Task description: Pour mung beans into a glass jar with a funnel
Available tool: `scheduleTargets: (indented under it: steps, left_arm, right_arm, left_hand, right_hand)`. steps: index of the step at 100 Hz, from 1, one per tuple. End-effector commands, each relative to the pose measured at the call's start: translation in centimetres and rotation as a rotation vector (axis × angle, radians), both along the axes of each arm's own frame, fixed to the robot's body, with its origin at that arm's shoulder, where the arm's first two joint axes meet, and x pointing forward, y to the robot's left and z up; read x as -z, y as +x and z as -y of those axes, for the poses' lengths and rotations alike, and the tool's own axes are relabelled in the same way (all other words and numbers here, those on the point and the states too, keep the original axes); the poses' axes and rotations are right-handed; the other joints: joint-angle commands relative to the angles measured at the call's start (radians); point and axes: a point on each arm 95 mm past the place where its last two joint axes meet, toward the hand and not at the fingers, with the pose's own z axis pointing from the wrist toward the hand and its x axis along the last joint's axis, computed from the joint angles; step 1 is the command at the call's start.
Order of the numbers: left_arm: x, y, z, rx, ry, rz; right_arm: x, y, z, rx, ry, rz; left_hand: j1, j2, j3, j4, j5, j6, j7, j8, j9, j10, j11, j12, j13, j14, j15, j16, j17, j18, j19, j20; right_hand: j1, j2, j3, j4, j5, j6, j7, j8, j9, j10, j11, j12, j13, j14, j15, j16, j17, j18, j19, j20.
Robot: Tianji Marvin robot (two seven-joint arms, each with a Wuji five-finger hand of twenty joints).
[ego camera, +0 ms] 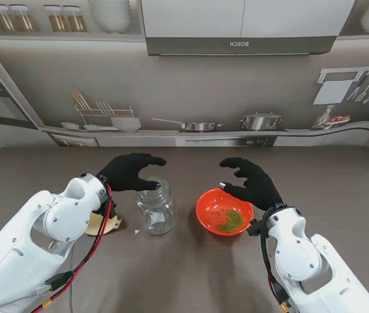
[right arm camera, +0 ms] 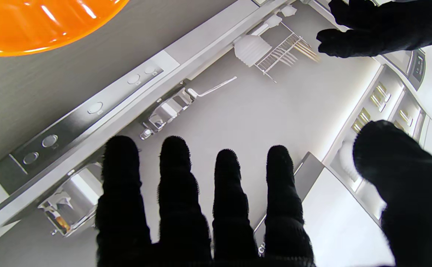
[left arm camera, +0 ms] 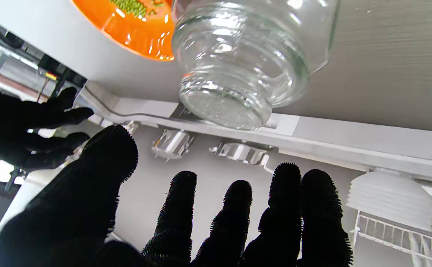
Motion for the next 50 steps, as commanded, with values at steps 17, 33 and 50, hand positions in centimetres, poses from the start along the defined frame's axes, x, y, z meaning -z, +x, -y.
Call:
scheduleTargets:
  steps: [17,33,50]
  left_arm:
    - [0.3,1.1,0.2,0.016,0.087,-0.056]
    - [0.5,1.7,0.5,0.022,0.130,-0.087]
    - [0.8,2.0,0.8,0.029,0.168,-0.120]
  right_arm:
    - [0.1,-0.3,-0.2,-0.012,-0.001,-0.017]
    - [0.1,-0.3,-0.2,-0.014,-0.002,-0.021]
    - [0.1,-0.3,-0.2,-0.017,0.001,-0.025]
  left_hand:
    - [-0.056,-0.031,-0.018,0.011,-0.037,-0.056,0.000,0.010,-0.003,0.025,-0.002,0.016,0.031,0.005,0.117,0.066,0.016,-0.029,0.197,-0.018]
    - [-0.070,-0.029,-0.033,0.013,-0.047,-0.081,0.003,0.016,-0.017,0.054,-0.005,0.017,0.045,0.007,0.168,0.095,0.042,-0.033,0.263,-0.005]
    - [-0.073,-0.027,-0.043,0.013,-0.047,-0.102,0.011,0.026,-0.010,0.064,0.005,0.034,0.071,0.013,0.215,0.122,0.075,-0.034,0.315,0.003]
  right_hand:
    - [-0.020,0.009,-0.010,0.023,-0.005,-0.024,-0.021,0.006,-0.002,-0.010,-0.006,-0.009,-0.002,-0.021,-0.001,-0.014,-0.007,-0.013,-0.019,0.018]
    - [-0.018,0.009,-0.011,0.023,-0.004,-0.026,-0.022,0.006,-0.002,-0.011,-0.006,-0.009,-0.003,-0.021,-0.001,-0.013,-0.008,-0.011,-0.021,0.019]
    - [-0.019,0.010,-0.012,0.023,-0.003,-0.026,-0.023,0.007,-0.003,-0.011,-0.006,-0.009,-0.003,-0.021,-0.002,-0.013,-0.007,-0.012,-0.021,0.020]
